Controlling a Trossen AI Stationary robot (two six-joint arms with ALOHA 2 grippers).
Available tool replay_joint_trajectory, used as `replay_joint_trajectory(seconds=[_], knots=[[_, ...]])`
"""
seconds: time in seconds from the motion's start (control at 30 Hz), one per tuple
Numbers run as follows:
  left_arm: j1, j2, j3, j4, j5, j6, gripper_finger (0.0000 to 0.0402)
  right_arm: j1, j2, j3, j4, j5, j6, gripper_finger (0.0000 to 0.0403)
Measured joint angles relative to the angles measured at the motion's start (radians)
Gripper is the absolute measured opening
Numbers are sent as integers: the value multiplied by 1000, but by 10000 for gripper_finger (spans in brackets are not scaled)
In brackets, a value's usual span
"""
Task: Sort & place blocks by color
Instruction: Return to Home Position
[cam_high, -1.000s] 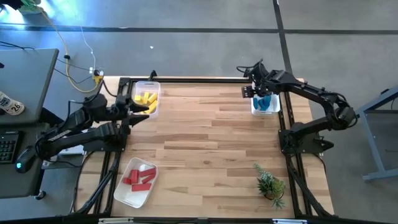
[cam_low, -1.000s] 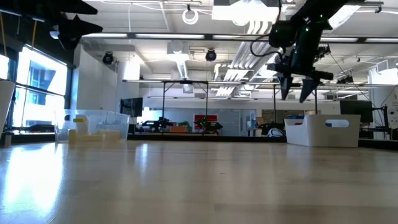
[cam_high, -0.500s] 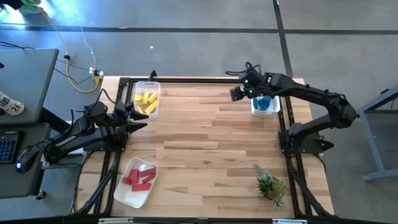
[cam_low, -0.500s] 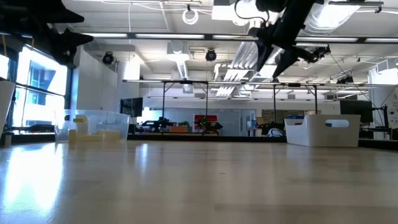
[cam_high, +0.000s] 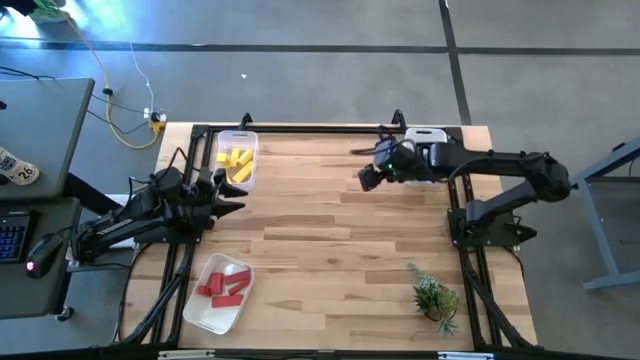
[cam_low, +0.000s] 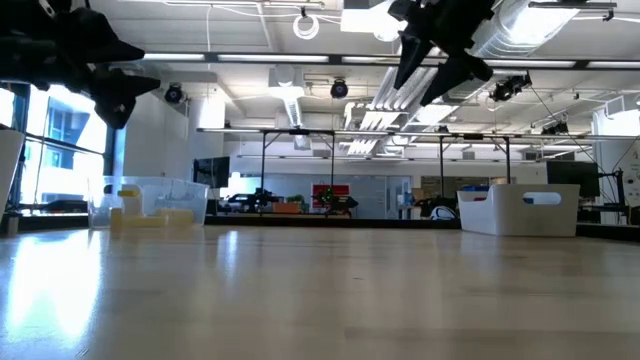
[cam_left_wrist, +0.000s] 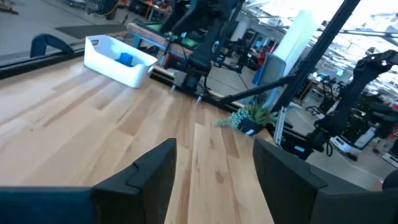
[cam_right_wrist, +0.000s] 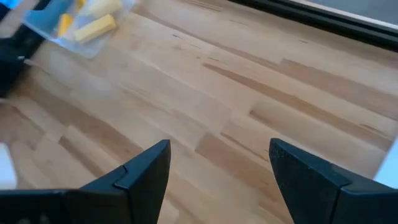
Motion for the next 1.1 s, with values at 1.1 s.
replay_joint_trajectory(seconds=[1.1], knots=[[0,9,-131,280,17,16,202,153,-222,-2,-54,306,-273,259]])
